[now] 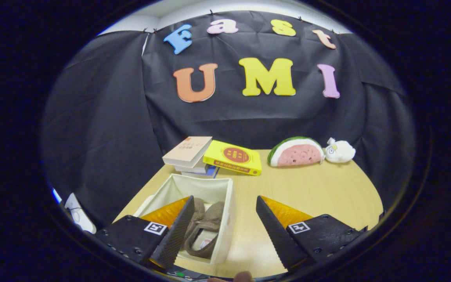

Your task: Open the storage box then place both shoes into the box .Put the left shoe in first, then the right shoe, with the right side of both shoes facing outward in a uniform manner.

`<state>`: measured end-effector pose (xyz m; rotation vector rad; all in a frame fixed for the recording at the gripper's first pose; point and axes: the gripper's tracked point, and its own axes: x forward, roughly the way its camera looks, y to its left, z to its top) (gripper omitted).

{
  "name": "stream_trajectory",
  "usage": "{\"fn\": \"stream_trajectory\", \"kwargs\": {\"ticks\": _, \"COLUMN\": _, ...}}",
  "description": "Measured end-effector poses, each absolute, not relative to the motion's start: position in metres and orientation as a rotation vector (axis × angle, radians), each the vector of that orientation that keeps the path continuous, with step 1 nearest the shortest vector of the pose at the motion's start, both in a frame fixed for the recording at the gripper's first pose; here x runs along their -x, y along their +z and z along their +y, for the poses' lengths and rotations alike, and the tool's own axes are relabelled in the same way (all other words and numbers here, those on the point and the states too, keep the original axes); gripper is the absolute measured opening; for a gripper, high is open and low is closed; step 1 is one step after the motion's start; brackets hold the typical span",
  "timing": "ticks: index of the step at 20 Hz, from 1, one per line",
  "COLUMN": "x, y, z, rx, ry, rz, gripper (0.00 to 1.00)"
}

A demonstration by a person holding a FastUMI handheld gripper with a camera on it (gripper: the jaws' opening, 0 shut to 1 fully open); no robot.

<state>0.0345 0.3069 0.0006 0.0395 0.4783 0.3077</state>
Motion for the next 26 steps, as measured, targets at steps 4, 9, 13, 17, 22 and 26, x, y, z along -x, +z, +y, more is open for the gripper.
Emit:
{"fn": "stream_trajectory", "kwargs": {"ticks": 4, "x": -0.026, "y": 0.013, "z": 0.262, "rx": -0.021, "ry": 0.287, "rz": 0.383, "gripper": 0.96}}
{"fn": "stream_trajectory", "kwargs": {"ticks": 9, "x": -0.008, "y": 0.025, "z": 0.214, "rx": -0.005, "ry": 0.265, "rz": 0.21, "gripper": 0.96}}
{"fn": "stream_trajectory", "kwargs": {"ticks": 13, "x": 0.008, "y": 0.02, "z": 0.194, "rx": 0.042, "ry": 0.255, "rz": 0.141, "gripper": 0.96}}
{"fn": "stream_trajectory", "kwargs": {"ticks": 17, "x": 0.026, "y": 0.022, "z": 0.189, "rx": -0.01, "ry": 0.283, "rz": 0.112, "gripper": 0.96}}
{"fn": "stream_trajectory", "kwargs": {"ticks": 22, "x": 0.02, "y": 0.024, "z": 0.171, "rx": -0.019, "ry": 0.261, "rz": 0.086, "gripper": 0.96}}
{"fn": "stream_trajectory", "kwargs": {"ticks": 26, "x": 0.017, "y": 0.021, "z": 0.172, "rx": -0.012, "ry": 0.279, "rz": 0.102, "gripper": 0.96}}
